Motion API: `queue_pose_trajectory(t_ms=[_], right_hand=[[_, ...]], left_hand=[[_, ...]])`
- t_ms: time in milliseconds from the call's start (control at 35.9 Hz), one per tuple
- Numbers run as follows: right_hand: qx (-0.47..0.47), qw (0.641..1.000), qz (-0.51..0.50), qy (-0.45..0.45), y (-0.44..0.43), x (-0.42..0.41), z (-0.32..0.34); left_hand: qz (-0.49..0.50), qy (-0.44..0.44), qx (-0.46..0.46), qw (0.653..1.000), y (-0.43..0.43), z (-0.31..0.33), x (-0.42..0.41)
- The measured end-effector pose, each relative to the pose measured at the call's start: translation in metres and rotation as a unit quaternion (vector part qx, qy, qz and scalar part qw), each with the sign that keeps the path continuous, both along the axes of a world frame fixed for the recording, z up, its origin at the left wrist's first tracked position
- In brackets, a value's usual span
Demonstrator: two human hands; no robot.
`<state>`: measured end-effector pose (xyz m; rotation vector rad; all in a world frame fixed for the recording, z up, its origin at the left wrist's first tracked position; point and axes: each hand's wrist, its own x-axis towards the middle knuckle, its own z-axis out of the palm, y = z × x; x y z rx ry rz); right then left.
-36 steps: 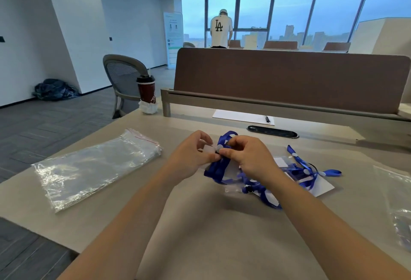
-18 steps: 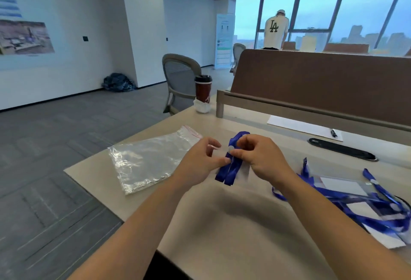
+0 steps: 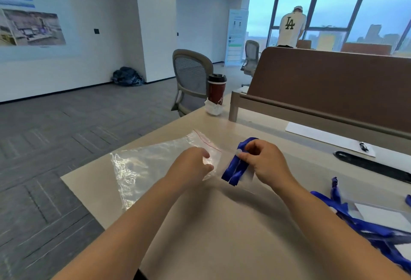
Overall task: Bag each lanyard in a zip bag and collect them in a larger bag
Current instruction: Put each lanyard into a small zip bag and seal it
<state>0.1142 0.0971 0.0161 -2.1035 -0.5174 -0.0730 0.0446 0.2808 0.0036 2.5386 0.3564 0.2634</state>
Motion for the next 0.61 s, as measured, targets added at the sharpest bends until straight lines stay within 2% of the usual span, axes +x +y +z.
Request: queue_pose_trajectory(t_ms=[195,473,612], right_hand=[[-0.002,1.0,-0.021,-0.006,-0.002,0.02,-0.006],[0.0,1.0,-0.029,0.007,-0.01,0.024,-0.018],[-0.002,0.999,-0.032,0.001,-0.013,0.021,-0.02]], left_hand=[[-0.049,0.043,0.081,0.995,0.003,-0.016,0.023],[-0.052,0.009,0.133,0.99,0.004,-0.034,0.03],[-0.039,0.016,0.192,0.981,0.0,-0.034,0.028]])
